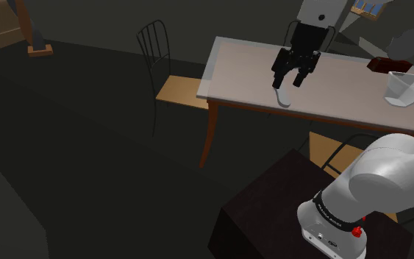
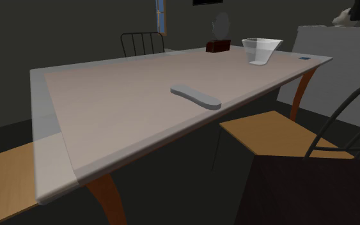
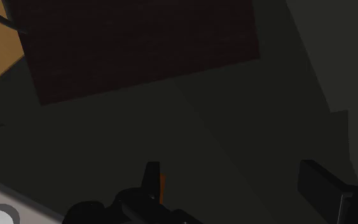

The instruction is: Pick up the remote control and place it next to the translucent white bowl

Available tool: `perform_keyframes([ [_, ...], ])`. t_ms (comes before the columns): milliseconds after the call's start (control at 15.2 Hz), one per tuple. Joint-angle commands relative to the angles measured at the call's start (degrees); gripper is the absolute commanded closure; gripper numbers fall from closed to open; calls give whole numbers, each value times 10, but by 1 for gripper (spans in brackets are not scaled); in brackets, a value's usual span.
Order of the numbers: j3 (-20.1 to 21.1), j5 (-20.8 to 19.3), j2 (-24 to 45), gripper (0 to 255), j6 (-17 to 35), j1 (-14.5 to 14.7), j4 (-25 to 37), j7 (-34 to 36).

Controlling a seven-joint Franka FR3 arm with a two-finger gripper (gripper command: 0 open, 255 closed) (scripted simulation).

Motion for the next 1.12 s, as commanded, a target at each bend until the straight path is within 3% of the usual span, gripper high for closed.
perform_keyframes([
  [0,0,0,0,0,0,0,0,0],
  [1056,-100,-66,221,0,204,-84,30,-38],
])
